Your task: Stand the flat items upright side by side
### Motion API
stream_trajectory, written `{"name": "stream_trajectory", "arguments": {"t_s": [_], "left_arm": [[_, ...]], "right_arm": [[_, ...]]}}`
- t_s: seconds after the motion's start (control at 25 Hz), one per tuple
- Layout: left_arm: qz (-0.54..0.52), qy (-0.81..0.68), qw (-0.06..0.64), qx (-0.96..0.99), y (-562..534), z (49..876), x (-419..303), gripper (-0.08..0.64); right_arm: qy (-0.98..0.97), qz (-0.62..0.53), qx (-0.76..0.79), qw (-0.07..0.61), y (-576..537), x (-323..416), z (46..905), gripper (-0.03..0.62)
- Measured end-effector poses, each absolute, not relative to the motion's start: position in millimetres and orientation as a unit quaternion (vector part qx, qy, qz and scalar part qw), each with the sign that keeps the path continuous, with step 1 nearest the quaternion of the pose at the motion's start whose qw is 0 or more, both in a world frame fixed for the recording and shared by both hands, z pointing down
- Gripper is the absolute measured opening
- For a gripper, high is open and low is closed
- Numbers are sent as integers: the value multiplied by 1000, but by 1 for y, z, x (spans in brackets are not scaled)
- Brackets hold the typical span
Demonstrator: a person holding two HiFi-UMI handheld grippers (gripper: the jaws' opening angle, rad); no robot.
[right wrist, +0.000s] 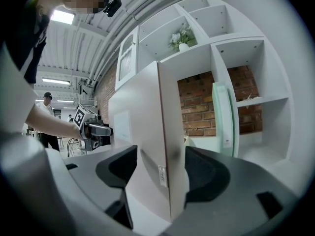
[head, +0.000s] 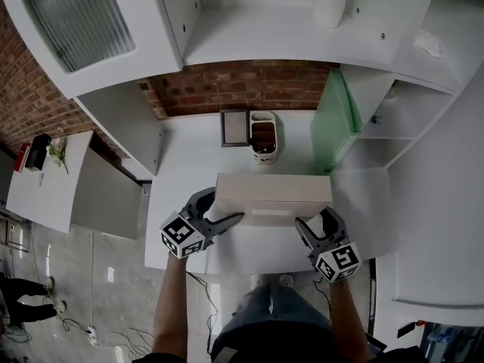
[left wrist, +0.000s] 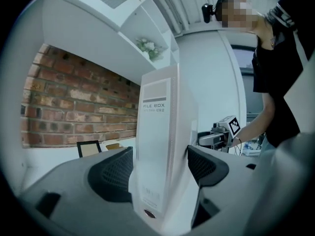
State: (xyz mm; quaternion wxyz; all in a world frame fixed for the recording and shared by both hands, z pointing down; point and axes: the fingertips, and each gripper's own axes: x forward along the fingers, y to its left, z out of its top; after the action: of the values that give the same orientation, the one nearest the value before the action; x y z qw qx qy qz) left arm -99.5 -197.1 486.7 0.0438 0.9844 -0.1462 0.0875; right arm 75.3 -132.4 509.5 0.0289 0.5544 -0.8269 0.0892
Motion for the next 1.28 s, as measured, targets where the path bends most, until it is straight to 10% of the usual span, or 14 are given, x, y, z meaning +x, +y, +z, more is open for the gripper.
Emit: {"name": "stream_trajectory", "arguments": {"t_s": [1.28], "left_arm": [[44,-391,21,919,-171,483,-86,308]], "right_arm": [[-822,110,557,46,-146,92,521,285]]}}
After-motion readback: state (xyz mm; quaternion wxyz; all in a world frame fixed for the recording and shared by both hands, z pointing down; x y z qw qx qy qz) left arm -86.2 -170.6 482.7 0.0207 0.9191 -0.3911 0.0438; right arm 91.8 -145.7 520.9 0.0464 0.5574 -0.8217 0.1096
